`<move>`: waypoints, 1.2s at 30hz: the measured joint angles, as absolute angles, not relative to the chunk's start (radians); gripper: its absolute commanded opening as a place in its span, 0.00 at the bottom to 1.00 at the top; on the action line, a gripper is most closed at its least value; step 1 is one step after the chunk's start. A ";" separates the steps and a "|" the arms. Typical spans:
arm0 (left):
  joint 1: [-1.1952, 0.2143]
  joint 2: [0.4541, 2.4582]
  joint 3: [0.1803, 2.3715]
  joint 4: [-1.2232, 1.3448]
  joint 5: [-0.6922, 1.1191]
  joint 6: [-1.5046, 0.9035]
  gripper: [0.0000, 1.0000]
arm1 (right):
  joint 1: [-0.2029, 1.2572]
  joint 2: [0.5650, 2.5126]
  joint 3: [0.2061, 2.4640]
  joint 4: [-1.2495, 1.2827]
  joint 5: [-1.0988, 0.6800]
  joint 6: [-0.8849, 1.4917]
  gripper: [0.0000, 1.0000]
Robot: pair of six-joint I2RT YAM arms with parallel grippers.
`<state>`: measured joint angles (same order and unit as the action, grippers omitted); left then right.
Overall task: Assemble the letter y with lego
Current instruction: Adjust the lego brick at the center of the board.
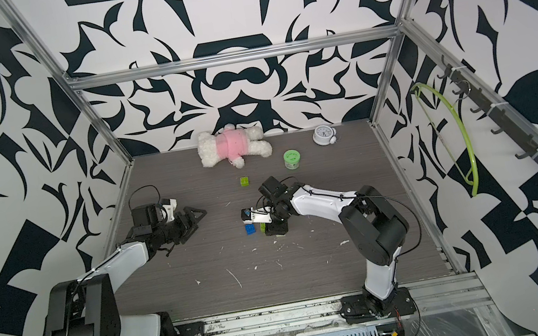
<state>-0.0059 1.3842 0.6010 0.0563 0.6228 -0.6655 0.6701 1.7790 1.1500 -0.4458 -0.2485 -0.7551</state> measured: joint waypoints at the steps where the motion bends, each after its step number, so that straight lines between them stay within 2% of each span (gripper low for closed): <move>1: -0.006 1.384 0.601 0.056 0.623 -0.665 0.87 | 0.670 1.783 1.155 -0.448 -0.242 -0.756 0.58; 11: -0.017 1.398 0.592 0.088 0.632 -0.678 0.86 | 0.621 1.713 1.155 -0.525 -0.233 -0.836 0.58; 14: -0.053 1.423 0.586 0.119 0.644 -0.693 0.75 | 0.606 1.712 1.155 -0.537 -0.232 -0.851 0.58; 17: -0.113 1.470 0.585 0.170 0.660 -0.712 0.71 | 0.603 1.711 1.155 -0.543 -0.233 -0.860 0.58; 23: -0.197 1.534 0.585 0.214 0.669 -0.727 0.72 | 0.603 1.711 1.153 -0.542 -0.235 -0.866 0.57; 36: -0.192 1.534 0.586 0.179 0.585 -0.693 0.75 | 0.627 1.804 1.205 -0.490 -0.275 -0.846 0.57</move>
<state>-0.1917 1.5345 0.5858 0.1791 0.5846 -0.6933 0.6273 1.8038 1.2053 -0.4900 -0.2749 -0.8459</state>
